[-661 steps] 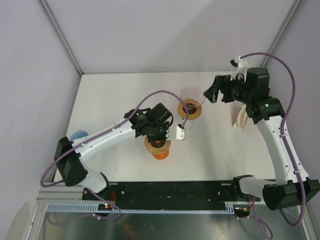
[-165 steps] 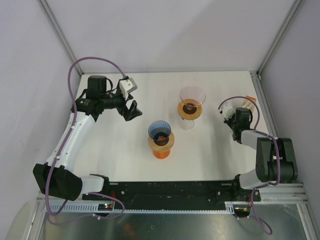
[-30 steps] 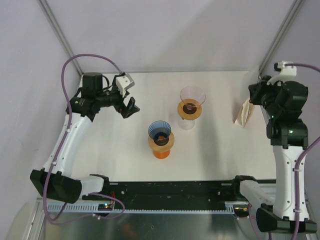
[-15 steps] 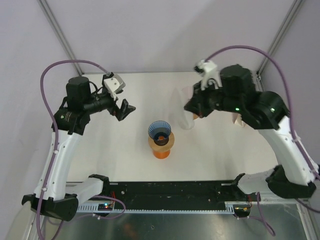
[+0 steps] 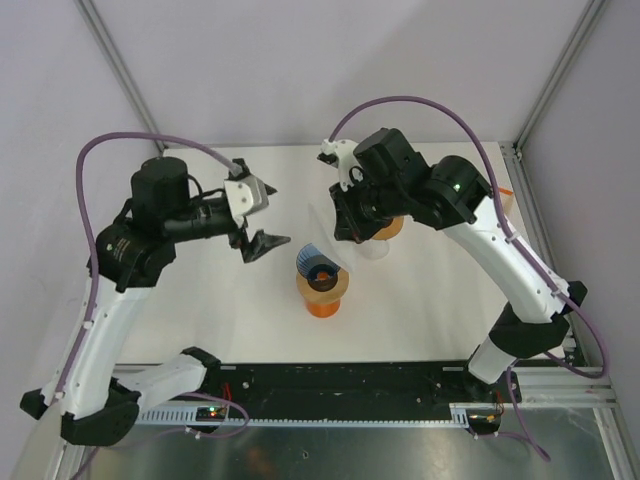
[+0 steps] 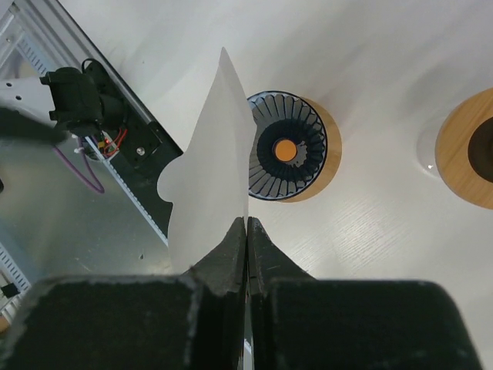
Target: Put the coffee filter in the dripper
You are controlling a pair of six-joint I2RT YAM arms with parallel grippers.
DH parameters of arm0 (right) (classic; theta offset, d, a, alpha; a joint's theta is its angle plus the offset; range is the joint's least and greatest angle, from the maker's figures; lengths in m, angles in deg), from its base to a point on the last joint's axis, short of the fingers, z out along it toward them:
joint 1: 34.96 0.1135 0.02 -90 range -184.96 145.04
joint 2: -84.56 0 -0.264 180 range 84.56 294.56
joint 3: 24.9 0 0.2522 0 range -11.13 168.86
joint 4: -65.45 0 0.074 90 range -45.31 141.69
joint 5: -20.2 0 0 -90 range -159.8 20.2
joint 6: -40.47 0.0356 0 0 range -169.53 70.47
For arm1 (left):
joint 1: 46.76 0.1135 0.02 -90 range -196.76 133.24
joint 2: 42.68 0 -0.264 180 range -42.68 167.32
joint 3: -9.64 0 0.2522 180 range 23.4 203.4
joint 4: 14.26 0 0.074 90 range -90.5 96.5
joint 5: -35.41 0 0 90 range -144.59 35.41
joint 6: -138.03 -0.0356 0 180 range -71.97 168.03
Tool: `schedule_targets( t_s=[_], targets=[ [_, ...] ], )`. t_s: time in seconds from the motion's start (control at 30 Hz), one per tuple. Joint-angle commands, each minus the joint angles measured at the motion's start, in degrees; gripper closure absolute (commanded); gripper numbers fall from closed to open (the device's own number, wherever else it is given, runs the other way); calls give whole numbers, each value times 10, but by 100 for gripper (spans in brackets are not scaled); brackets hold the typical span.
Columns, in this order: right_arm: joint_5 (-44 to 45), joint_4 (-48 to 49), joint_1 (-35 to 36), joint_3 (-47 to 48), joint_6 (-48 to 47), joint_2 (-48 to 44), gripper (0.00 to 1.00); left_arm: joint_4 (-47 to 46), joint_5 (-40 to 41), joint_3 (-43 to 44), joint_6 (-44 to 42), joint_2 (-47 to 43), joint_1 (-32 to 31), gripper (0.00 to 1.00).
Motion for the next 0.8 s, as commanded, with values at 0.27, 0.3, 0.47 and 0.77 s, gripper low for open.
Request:
schedule_targets(
  t_s=[0.27,0.3,0.47,0.77],
  targets=[
    [-52,-38,-3,22,-18,30,100,212,70,172,-357,69,-261,0],
    [-53,-38,-4,21,-19,30,100,213,95,172,-377,73,-283,0],
    [-62,-35,-1,22,-26,29,100,215,168,163,-414,108,-348,0],
    [-71,-38,0,11,-43,22,100,215,206,137,-439,113,-352,4]
  ],
)
